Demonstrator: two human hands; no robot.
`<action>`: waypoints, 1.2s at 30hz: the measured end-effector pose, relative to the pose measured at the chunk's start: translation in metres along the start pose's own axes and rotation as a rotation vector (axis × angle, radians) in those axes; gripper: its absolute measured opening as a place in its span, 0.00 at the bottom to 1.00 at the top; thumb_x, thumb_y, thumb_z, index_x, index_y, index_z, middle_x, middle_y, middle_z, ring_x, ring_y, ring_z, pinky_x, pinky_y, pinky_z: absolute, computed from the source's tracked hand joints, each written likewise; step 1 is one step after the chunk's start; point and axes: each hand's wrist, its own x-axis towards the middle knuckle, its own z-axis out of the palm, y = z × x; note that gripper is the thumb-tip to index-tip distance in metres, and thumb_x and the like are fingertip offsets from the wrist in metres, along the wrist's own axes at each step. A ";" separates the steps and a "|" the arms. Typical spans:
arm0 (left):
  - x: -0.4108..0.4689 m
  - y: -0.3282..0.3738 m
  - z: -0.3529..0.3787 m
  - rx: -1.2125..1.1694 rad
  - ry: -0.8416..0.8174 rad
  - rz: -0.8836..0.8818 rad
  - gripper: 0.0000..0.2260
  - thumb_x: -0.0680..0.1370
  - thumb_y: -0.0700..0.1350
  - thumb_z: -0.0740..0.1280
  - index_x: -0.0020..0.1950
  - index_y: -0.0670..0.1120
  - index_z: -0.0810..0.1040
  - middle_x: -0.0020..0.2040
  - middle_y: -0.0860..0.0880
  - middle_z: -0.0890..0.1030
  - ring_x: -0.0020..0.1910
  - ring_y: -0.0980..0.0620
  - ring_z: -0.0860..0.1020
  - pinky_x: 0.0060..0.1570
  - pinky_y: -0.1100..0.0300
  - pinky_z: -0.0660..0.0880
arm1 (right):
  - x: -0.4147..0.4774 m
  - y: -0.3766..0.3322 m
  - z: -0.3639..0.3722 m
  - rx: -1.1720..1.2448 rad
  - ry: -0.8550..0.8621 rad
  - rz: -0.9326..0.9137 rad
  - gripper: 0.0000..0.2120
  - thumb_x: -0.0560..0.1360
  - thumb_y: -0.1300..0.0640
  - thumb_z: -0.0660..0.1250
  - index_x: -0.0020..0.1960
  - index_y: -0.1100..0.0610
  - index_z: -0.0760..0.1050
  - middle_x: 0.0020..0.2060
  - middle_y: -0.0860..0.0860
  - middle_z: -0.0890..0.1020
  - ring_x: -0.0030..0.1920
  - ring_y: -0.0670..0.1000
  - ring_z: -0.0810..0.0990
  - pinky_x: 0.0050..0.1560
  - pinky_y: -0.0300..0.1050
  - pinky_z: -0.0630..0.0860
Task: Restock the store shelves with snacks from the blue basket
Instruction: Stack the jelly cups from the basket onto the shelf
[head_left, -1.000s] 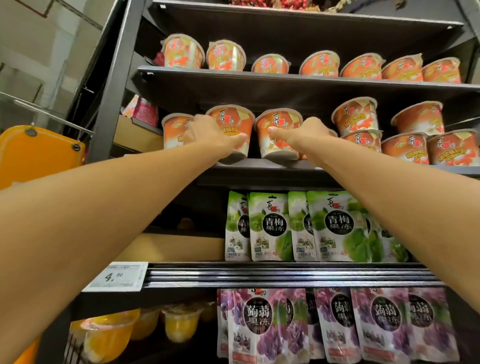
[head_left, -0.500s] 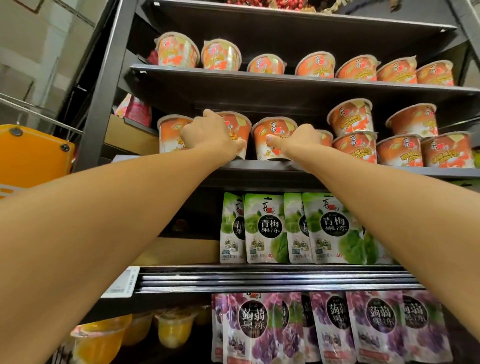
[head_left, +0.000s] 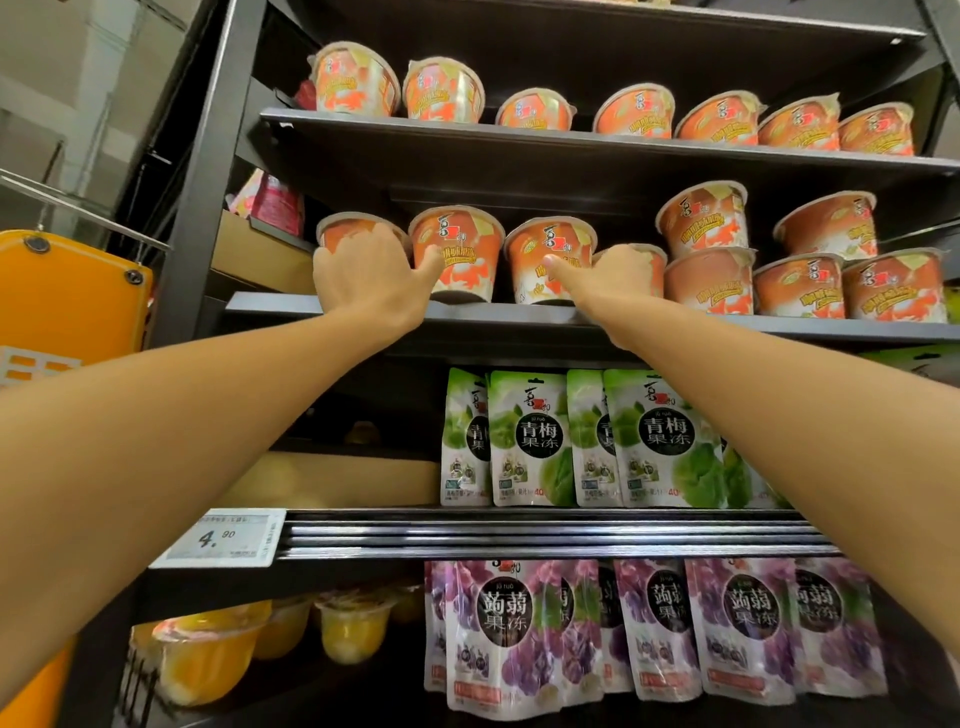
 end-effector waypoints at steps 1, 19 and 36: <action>-0.004 0.002 -0.003 -0.025 0.036 0.019 0.22 0.79 0.61 0.57 0.36 0.44 0.71 0.33 0.48 0.74 0.36 0.47 0.74 0.46 0.53 0.63 | -0.004 0.002 -0.001 0.033 0.023 -0.030 0.23 0.75 0.41 0.69 0.55 0.60 0.72 0.50 0.56 0.76 0.50 0.51 0.76 0.44 0.43 0.70; -0.229 0.039 -0.061 -0.344 -0.355 -0.097 0.21 0.78 0.51 0.59 0.26 0.47 0.61 0.23 0.52 0.64 0.24 0.53 0.63 0.27 0.57 0.58 | -0.182 0.116 -0.041 0.422 -0.095 -0.210 0.24 0.81 0.54 0.58 0.27 0.53 0.73 0.21 0.47 0.71 0.25 0.47 0.69 0.38 0.42 0.72; -0.680 -0.044 -0.120 -0.545 -1.256 -0.765 0.16 0.72 0.42 0.59 0.24 0.51 0.64 0.21 0.56 0.67 0.25 0.59 0.63 0.29 0.62 0.62 | -0.626 0.377 -0.065 -0.017 -0.507 0.579 0.21 0.79 0.56 0.58 0.27 0.56 0.71 0.24 0.50 0.74 0.27 0.43 0.69 0.36 0.45 0.69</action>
